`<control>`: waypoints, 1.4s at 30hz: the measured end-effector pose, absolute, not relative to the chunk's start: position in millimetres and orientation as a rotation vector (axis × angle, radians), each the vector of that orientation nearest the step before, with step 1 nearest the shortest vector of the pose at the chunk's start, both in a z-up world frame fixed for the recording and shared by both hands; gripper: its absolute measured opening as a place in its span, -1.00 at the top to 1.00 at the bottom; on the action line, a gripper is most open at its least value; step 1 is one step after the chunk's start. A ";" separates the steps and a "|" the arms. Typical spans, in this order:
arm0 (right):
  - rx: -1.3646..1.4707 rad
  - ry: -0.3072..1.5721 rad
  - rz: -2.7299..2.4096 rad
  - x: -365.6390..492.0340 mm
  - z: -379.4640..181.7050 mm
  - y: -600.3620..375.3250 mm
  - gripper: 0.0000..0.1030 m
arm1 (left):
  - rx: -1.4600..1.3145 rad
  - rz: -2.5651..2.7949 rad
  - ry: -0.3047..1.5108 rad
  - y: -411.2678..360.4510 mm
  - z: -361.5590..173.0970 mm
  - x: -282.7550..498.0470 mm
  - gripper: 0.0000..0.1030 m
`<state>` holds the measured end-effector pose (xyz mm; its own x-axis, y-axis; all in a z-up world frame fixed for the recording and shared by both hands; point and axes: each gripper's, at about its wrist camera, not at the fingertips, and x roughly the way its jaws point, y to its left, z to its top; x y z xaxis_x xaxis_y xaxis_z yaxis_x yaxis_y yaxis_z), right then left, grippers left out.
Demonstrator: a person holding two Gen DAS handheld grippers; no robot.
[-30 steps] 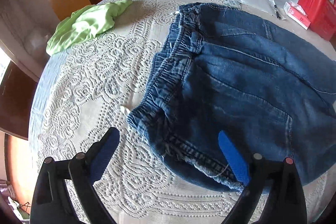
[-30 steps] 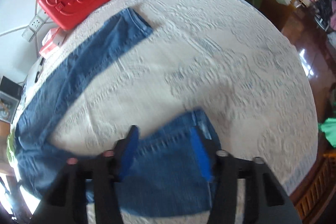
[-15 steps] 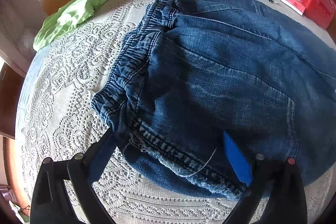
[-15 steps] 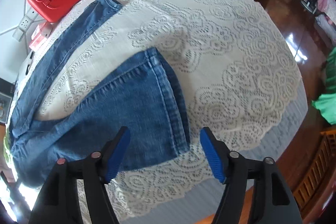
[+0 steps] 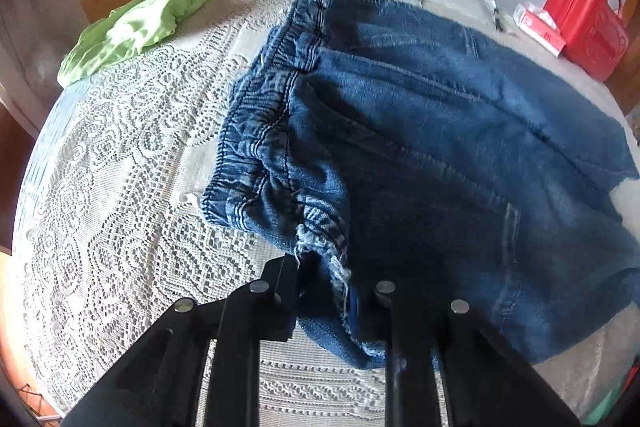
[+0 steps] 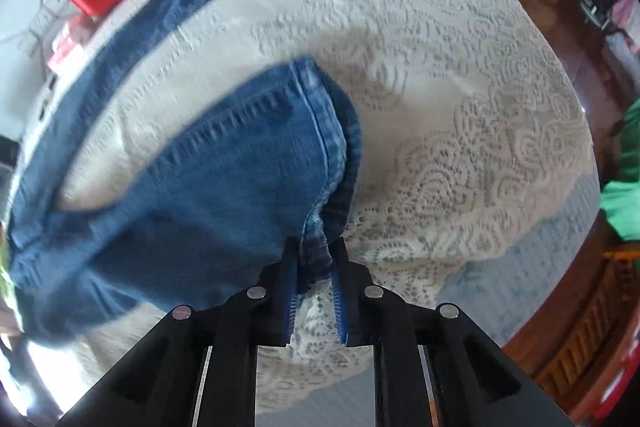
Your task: Fold clothes
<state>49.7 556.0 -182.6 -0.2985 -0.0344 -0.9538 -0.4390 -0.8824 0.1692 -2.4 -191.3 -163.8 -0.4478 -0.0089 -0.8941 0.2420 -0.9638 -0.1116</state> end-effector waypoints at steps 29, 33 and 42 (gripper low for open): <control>-1.544 0.708 2.437 -289.6 -133.9 540.3 0.15 | 1.488 -2.602 0.027 -201.8 -81.9 -271.0 -0.92; -1.561 0.703 2.459 -267.2 -135.0 539.6 0.21 | 1.459 -2.535 -0.141 -206.5 -94.1 -246.2 -0.92; -1.621 0.724 2.387 -238.5 -154.6 547.7 0.26 | 1.515 -2.487 -0.105 -229.0 -150.6 -217.4 -0.92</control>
